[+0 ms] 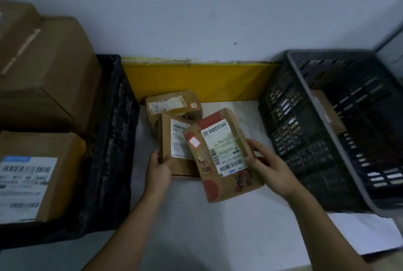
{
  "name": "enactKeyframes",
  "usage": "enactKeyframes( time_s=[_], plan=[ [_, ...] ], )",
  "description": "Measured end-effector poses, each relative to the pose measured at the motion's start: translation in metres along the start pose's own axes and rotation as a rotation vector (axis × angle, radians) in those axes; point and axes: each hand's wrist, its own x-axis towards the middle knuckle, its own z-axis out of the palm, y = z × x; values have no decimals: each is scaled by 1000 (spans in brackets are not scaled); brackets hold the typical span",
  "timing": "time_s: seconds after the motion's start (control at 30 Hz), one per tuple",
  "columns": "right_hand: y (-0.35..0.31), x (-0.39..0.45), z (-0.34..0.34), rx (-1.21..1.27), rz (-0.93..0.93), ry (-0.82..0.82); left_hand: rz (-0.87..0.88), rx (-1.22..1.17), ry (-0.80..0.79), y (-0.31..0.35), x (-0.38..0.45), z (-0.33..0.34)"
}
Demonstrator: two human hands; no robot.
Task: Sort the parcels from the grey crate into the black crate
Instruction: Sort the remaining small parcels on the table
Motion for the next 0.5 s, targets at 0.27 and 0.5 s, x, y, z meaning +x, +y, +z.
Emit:
enactKeyframes(
  time_s=[0.27, 0.5],
  plan=[
    [-29, -30, -61, -64, -83, 278, 142, 79, -11, 13, -55, 35],
    [-67, -51, -112, 140, -212, 379, 303, -70, -18, 64, -85, 80]
  ],
)
